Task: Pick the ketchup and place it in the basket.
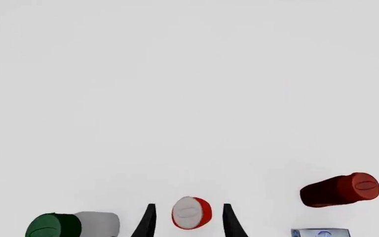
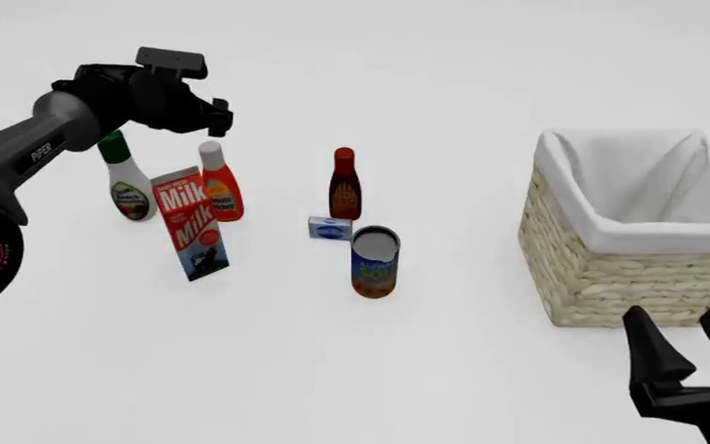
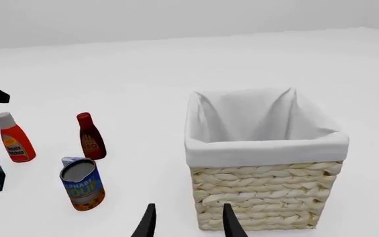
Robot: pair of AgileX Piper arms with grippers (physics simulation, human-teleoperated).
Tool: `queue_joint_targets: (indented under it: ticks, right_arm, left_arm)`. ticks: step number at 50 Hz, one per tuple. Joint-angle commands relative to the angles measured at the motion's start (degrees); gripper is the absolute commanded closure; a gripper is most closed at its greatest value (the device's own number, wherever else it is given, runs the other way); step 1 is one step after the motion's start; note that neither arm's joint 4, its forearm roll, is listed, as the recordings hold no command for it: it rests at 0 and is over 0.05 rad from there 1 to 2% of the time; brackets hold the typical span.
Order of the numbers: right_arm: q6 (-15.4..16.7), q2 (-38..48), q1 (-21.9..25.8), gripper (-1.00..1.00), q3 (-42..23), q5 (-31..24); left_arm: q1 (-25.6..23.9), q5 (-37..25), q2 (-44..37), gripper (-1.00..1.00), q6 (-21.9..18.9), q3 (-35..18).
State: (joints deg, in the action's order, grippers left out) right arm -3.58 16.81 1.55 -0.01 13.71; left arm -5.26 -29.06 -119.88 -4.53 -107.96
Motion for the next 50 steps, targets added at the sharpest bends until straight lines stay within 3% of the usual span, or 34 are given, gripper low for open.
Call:
queue_joint_targets:
  ticks: [1, 50]
  right_arm:
    - [0.2, 1.6, 0.0, -1.0, 0.0, 1.2]
    - [0.6, 4.1, 0.2, -1.0, 0.0, 2.8]
  left_arm:
    - [0.0, 0.8, -1.5, -1.0, 0.8, -0.3]
    - [0.5, 4.3, -4.7, -1.0, 2.2, 2.1]
